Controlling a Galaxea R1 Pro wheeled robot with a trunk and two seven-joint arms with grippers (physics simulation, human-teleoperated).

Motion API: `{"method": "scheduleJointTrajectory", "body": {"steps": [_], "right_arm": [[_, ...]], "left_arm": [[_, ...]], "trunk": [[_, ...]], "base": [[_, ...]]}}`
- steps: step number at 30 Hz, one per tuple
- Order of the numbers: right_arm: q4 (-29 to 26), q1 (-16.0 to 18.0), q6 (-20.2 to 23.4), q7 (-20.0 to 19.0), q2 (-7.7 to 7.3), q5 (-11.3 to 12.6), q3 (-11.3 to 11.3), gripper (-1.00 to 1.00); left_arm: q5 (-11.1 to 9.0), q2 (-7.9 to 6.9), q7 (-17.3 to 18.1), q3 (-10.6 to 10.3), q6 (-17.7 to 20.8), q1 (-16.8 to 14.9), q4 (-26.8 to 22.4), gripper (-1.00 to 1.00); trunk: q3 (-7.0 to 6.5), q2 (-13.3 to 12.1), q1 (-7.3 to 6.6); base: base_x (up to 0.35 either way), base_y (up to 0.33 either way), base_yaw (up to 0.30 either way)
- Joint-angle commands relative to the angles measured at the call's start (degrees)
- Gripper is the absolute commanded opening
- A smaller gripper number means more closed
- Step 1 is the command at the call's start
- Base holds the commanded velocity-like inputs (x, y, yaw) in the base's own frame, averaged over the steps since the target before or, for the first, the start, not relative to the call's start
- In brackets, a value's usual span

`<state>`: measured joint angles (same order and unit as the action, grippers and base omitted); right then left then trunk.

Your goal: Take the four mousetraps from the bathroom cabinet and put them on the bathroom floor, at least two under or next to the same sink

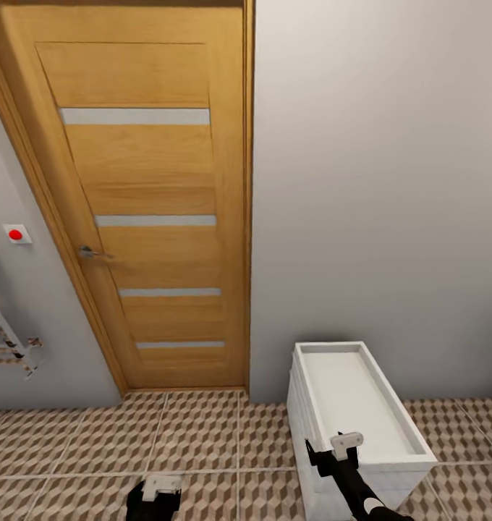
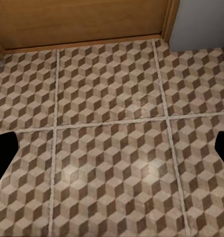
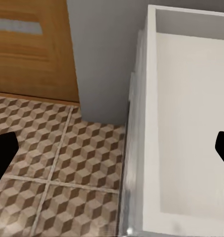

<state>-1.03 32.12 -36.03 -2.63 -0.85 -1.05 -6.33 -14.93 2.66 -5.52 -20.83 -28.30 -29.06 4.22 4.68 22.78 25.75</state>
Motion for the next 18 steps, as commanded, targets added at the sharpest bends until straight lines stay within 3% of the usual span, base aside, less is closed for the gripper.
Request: {"method": "scheduleJointTrajectory", "body": {"steps": [1, 18], "right_arm": [[0.05, 0.05, -0.18, -0.01, -0.03, -0.09, -0.16, 1.0], [0.06, 0.05, -0.15, -0.01, -0.03, -0.09, -0.16, 1.0]], "left_arm": [[-0.27, 0.06, -0.19, -0.47, -0.35, -0.12, 0.26, 1.0], [-0.27, 0.06, -0.18, -0.46, -0.35, -0.12, 0.26, 1.0]], "trunk": [[0.18, 0.13, 0.04], [0.96, 0.13, 0.04]], "base": [[0.0, 0.0, 0.231], [0.0, 0.0, 0.229]]}}
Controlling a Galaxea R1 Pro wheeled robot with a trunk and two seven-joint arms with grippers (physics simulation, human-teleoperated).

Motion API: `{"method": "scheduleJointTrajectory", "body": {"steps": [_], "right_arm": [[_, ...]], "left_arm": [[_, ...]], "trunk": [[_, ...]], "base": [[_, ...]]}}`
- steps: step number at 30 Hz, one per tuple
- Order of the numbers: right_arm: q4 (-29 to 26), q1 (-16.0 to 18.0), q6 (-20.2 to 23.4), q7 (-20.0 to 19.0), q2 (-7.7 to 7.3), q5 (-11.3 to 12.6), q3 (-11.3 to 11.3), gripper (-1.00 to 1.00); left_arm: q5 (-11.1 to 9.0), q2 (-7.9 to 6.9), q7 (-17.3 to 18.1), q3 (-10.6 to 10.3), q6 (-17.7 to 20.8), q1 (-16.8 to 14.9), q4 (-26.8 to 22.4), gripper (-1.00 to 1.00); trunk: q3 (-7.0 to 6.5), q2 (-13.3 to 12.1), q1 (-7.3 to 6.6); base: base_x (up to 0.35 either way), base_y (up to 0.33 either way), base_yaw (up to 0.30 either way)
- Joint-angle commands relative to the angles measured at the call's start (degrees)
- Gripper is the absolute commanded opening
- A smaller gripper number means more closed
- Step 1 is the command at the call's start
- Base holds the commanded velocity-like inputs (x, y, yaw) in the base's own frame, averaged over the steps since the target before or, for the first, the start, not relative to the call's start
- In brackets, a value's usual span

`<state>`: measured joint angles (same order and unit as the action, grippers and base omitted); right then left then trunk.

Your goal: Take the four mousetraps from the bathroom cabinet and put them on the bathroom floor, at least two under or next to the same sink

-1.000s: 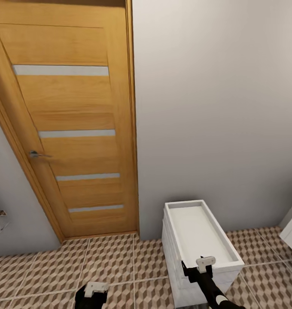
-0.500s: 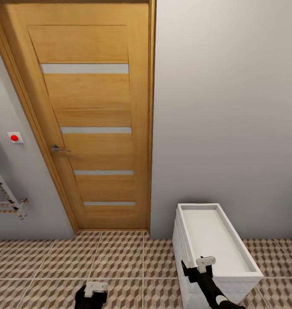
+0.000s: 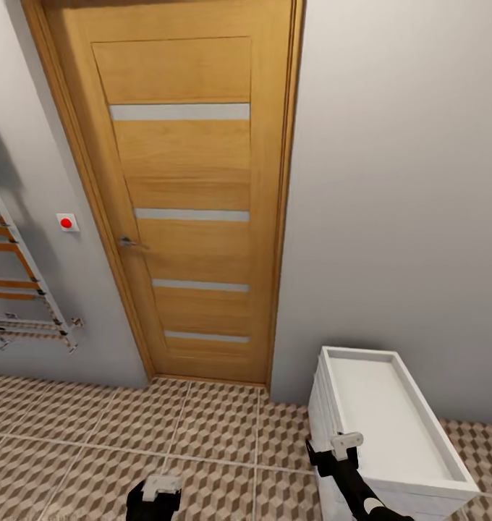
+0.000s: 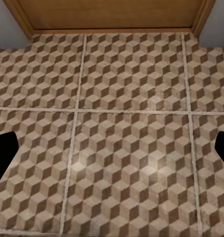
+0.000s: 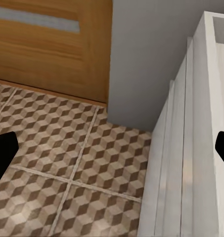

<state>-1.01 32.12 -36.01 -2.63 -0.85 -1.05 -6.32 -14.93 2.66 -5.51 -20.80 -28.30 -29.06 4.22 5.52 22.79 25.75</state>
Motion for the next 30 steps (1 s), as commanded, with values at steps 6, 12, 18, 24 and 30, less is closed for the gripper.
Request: {"method": "scheduleJointTrajectory", "body": {"steps": [6, 12, 18, 24, 30], "right_arm": [[0.04, 0.05, -0.17, -0.01, -0.03, -0.09, -0.18, 1.0], [0.04, 0.05, -0.19, -0.01, -0.03, -0.09, -0.18, 1.0], [0.04, 0.05, -0.17, -0.01, -0.03, -0.09, -0.18, 1.0], [0.04, 0.05, -0.19, -0.01, -0.03, -0.09, -0.18, 1.0], [0.04, 0.05, -0.15, -0.01, -0.02, -0.09, -0.18, 1.0]], "left_arm": [[-0.27, 0.06, -0.2, -0.5, -0.35, -0.12, 0.26, 1.0], [-0.27, 0.06, -0.21, -0.48, -0.35, -0.12, 0.26, 1.0], [-0.27, 0.06, -0.21, -0.49, -0.35, -0.12, 0.26, 1.0], [-0.27, 0.06, -0.21, -0.52, -0.35, -0.12, 0.26, 1.0], [-0.27, 0.06, -0.2, -0.49, -0.35, -0.12, 0.26, 1.0]], "trunk": [[0.42, 0.13, 0.03], [0.71, 0.13, 0.03], [1.0, 0.13, 0.03], [1.29, 0.13, 0.03], [1.6, 0.13, 0.03]], "base": [[0.0, 0.0, 0.225], [0.0, 0.0, 0.224], [0.0, 0.0, 0.224], [0.0, 0.0, 0.224], [0.0, 0.0, 0.224]]}}
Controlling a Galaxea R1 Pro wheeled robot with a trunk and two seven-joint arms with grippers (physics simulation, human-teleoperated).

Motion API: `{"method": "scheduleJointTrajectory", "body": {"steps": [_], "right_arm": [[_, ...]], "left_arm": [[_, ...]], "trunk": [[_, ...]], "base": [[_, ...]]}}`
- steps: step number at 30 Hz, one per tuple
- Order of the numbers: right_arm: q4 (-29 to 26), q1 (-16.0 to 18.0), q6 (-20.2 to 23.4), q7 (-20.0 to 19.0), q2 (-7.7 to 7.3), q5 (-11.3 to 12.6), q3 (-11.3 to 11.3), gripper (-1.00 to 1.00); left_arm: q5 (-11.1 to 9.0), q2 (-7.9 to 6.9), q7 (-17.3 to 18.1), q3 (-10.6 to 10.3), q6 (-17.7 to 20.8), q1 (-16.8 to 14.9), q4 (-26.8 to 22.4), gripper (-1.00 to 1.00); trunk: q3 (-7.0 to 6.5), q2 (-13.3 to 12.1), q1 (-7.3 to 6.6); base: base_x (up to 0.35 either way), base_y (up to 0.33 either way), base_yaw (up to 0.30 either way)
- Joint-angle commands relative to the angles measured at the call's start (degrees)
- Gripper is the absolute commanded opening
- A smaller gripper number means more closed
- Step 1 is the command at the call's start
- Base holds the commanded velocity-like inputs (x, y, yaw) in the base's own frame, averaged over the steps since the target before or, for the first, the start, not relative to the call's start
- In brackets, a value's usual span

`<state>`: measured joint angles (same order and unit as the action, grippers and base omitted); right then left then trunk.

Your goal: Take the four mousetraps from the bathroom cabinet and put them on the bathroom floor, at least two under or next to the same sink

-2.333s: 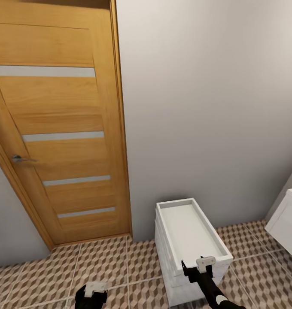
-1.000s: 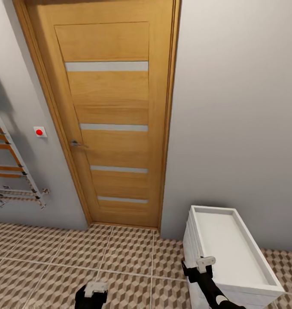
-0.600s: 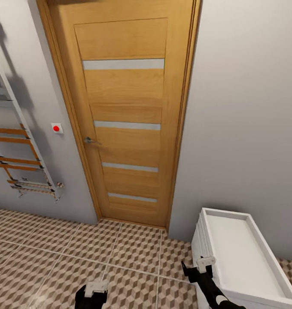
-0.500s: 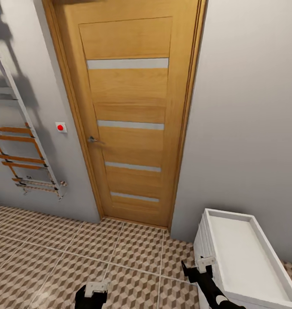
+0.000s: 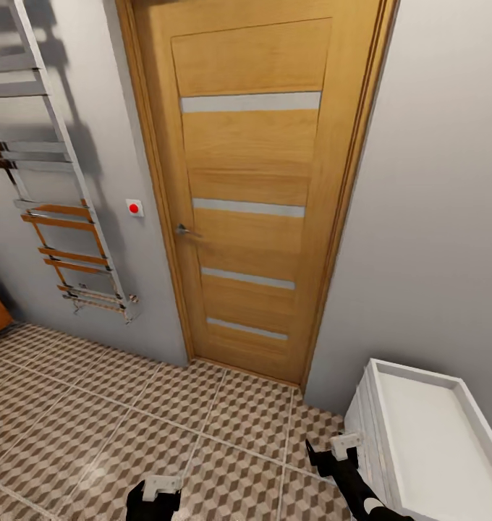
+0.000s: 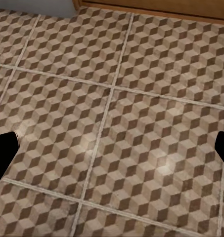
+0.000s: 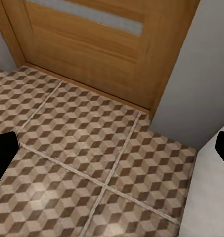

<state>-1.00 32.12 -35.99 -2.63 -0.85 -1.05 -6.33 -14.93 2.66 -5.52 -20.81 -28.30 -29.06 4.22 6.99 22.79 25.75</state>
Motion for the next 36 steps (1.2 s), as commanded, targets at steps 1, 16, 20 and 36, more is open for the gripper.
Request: {"method": "scheduleJointTrajectory", "body": {"steps": [1, 16, 20, 36], "right_arm": [[0.04, 0.05, -0.17, -0.01, -0.03, -0.09, -0.17, 1.0], [0.04, 0.05, -0.15, -0.01, 0.0, -0.09, -0.17, 1.0], [0.04, 0.05, -0.16, -0.01, -0.02, -0.09, -0.17, 1.0], [0.04, 0.05, -0.19, -0.01, 0.0, -0.09, -0.17, 1.0]], "left_arm": [[-0.27, 0.06, -0.19, -0.48, -0.35, -0.12, 0.26, 1.0], [-0.27, 0.06, -0.16, -0.47, -0.35, -0.12, 0.26, 1.0], [-0.27, 0.06, -0.18, -0.52, -0.35, -0.12, 0.26, 1.0], [-0.27, 0.06, -0.2, -0.51, -0.35, -0.12, 0.26, 1.0]], "trunk": [[0.18, 0.13, 0.03], [0.94, 0.13, 0.03], [1.15, 0.13, 0.03], [2.08, 0.13, 0.03]], "base": [[0.0, 0.0, 0.224], [0.0, 0.0, 0.224], [0.0, 0.0, 0.222], [0.0, 0.0, 0.212]]}}
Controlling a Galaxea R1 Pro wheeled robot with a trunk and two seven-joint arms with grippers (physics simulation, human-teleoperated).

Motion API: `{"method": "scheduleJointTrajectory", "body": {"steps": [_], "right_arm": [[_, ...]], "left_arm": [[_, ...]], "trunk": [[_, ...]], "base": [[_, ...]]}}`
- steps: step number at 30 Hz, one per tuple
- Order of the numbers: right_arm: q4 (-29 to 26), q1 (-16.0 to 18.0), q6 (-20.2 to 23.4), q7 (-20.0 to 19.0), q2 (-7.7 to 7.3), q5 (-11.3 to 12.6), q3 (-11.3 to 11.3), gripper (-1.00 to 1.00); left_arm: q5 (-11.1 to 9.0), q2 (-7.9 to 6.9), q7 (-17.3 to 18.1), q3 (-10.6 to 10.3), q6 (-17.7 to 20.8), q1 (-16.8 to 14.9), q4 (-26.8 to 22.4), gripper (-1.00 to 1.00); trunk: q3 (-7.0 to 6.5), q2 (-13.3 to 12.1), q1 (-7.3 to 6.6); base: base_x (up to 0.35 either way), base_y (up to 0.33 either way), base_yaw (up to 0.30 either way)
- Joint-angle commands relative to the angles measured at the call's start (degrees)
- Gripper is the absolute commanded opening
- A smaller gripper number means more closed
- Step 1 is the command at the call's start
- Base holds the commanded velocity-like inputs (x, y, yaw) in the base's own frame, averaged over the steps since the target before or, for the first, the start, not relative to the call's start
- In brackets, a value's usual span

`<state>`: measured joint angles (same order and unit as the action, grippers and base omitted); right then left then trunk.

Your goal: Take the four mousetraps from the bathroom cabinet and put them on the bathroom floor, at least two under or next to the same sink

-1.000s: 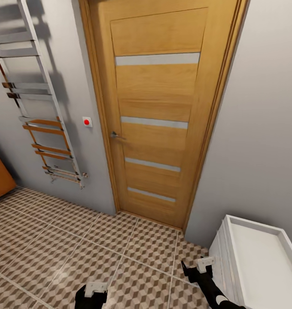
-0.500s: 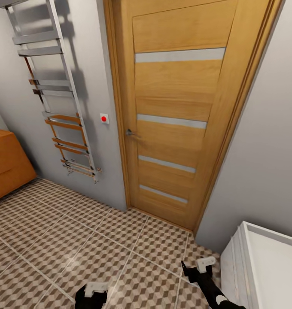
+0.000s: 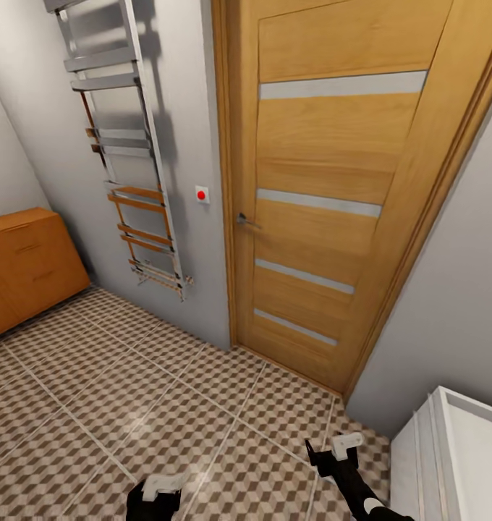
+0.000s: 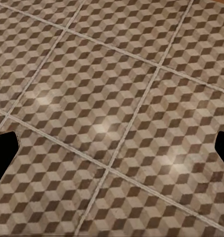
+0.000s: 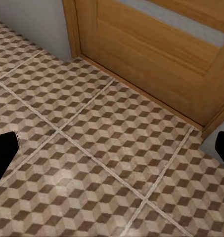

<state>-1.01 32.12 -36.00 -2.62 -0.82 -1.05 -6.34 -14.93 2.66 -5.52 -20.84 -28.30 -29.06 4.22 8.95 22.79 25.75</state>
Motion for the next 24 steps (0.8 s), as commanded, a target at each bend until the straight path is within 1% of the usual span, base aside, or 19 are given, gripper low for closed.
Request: {"method": "scheduleJointTrajectory", "body": {"steps": [1, 24], "right_arm": [[0.04, 0.05, -0.17, -0.01, -0.02, -0.09, -0.17, 1.0], [0.04, 0.05, -0.12, -0.01, 0.29, -0.09, -0.17, 1.0]], "left_arm": [[-0.27, 0.06, -0.19, -0.48, -0.35, -0.12, 0.26, 1.0], [-0.27, 0.06, -0.19, -0.46, -0.35, -0.12, 0.26, 1.0]], "trunk": [[0.18, 0.13, 0.03], [1.61, 0.13, 0.03]], "base": [[0.0, 0.0, 0.209], [0.0, 0.0, 0.196]]}}
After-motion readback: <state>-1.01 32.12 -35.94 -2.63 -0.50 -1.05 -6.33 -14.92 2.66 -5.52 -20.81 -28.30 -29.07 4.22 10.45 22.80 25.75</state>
